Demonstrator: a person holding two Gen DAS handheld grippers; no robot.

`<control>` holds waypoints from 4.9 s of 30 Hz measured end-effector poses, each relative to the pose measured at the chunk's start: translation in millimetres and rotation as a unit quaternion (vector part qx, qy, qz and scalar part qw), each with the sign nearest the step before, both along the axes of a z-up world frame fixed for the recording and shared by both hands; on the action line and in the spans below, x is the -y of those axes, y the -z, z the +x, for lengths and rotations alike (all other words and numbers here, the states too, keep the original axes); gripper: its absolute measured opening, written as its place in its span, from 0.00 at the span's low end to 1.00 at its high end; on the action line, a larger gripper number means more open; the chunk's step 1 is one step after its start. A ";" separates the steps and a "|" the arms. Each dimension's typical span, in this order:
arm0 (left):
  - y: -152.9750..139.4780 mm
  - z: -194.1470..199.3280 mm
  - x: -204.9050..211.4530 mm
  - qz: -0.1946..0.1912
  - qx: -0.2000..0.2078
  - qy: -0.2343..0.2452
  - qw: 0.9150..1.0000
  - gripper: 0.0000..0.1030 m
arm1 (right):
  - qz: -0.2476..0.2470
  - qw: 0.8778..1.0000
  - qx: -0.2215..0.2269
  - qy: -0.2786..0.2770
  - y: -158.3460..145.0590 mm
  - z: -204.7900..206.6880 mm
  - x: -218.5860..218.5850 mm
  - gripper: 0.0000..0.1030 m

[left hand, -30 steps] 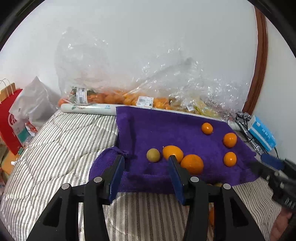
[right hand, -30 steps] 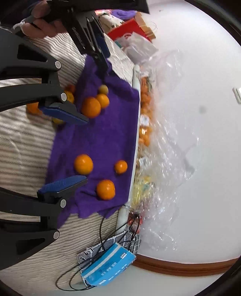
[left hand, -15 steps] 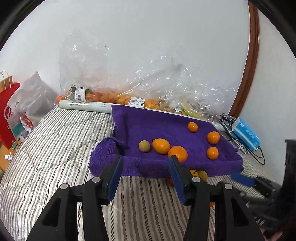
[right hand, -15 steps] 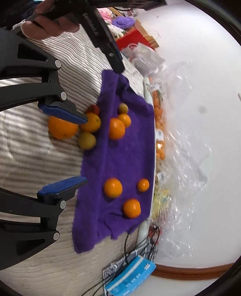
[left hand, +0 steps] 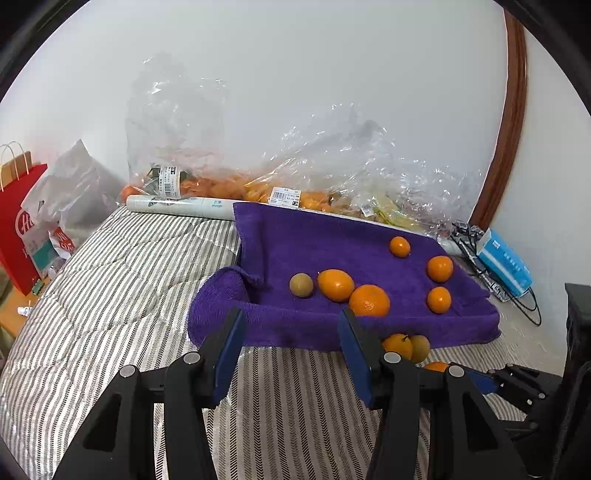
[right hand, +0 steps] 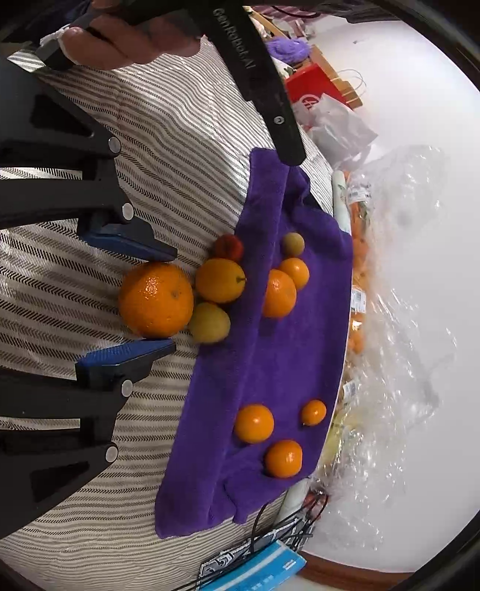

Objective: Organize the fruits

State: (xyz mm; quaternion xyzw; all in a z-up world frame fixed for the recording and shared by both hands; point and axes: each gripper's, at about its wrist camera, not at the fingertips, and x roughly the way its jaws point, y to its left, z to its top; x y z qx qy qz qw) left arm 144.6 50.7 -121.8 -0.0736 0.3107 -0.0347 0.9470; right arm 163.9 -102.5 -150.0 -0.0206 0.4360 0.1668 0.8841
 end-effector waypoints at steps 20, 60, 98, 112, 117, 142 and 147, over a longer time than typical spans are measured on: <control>10.3 6.0 4.9 0.012 -0.011 0.012 1.000 0.48 | 0.006 1.000 0.005 -0.008 -1.2 -2.2 3.6 0.41; 26.7 13.5 6.4 -0.044 -0.030 0.073 0.996 0.50 | 0.066 0.996 0.048 0.032 -2.1 -4.8 44.0 0.41; 34.2 21.4 29.0 -0.024 -0.058 0.135 0.989 0.55 | 0.063 0.993 0.055 0.082 1.3 26.1 102.7 0.34; 35.2 23.2 27.5 -0.022 -0.063 0.128 0.989 0.55 | 0.085 0.994 0.040 0.060 0.5 21.0 102.5 0.36; 35.7 23.7 27.4 -0.021 -0.065 0.127 0.990 0.55 | 0.095 0.992 0.038 0.067 -0.2 21.8 107.2 0.37; 36.8 24.4 26.6 -0.022 -0.068 0.127 0.989 0.55 | 0.093 0.994 0.017 0.047 5.4 -0.5 100.1 0.52; 36.5 24.3 26.7 -0.024 -0.069 0.126 0.989 0.55 | 0.041 0.998 0.009 0.039 10.8 0.4 85.9 0.52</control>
